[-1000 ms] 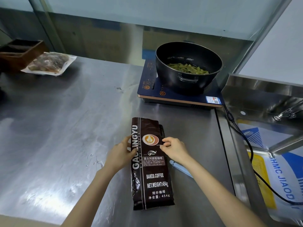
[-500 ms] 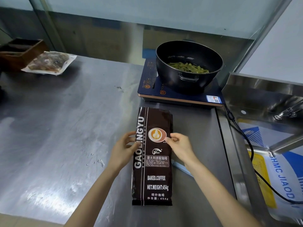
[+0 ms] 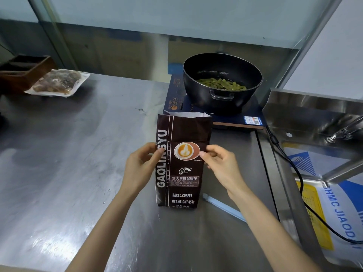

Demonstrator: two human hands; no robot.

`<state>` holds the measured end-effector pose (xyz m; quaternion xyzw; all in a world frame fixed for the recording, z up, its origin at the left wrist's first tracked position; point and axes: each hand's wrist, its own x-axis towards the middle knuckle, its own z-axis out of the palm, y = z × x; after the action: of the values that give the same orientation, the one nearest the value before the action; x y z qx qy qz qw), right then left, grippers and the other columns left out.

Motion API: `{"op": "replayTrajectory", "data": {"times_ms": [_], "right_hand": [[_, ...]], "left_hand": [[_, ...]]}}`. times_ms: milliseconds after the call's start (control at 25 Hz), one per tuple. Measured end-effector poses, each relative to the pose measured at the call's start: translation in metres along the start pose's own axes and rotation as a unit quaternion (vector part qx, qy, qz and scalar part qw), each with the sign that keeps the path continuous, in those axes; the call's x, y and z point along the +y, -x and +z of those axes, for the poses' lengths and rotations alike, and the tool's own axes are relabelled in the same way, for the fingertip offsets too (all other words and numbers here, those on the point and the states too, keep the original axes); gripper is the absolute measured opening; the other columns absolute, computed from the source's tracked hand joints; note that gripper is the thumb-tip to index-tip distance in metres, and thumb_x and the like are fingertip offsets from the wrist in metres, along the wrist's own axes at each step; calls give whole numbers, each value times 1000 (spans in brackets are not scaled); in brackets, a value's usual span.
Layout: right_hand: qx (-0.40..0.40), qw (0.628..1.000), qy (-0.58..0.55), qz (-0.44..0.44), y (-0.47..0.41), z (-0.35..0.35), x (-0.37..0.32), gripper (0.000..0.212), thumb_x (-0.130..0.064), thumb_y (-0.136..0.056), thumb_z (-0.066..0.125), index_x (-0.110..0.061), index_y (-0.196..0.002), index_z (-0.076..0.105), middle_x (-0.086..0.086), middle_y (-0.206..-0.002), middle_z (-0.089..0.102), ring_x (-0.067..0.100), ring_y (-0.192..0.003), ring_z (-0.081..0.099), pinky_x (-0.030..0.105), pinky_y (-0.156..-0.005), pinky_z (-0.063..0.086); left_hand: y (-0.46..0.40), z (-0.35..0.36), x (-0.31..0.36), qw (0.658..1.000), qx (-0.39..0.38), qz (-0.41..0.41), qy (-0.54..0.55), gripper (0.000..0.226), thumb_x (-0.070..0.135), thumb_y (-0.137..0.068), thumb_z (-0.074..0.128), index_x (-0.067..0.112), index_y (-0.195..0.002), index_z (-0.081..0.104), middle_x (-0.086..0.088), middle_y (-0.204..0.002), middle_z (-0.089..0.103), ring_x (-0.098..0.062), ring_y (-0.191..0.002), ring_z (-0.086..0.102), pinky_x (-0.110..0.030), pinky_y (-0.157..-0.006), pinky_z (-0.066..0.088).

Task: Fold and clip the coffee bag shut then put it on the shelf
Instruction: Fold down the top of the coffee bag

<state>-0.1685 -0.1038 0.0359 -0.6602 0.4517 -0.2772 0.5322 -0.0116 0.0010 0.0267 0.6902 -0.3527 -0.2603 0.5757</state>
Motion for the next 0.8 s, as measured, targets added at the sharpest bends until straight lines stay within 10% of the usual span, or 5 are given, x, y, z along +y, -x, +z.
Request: {"op": "replayTrajectory", "data": {"times_ms": [240, 440, 800], "right_hand": [[17, 999, 29, -40, 0, -1, -7, 17, -21, -80, 62, -12, -95, 64, 7, -89, 66, 15, -78, 59, 33, -75, 51], [52, 992, 75, -85, 0, 0, -10, 14, -23, -80, 63, -11, -89, 64, 5, -91, 63, 8, -75, 57, 13, -65, 45], [86, 992, 63, -72, -2, -5, -11, 15, -18, -77, 67, -9, -89, 67, 1, -83, 63, 1, -69, 57, 8, -59, 45]], "left_hand": [[0, -1, 8, 999, 11, 43, 11, 18, 21, -86, 53, 36, -84, 63, 23, -73, 71, 1, -74, 65, -18, -72, 54], [-2, -3, 9, 998, 9, 57, 23, 18, 19, -85, 53, 33, -85, 64, 28, -74, 70, 2, -73, 65, -10, -67, 51], [-6, -7, 6, 997, 29, 48, 47, 17, 15, -82, 58, 29, -91, 63, 9, -85, 73, -8, -79, 67, -27, -74, 56]]}}
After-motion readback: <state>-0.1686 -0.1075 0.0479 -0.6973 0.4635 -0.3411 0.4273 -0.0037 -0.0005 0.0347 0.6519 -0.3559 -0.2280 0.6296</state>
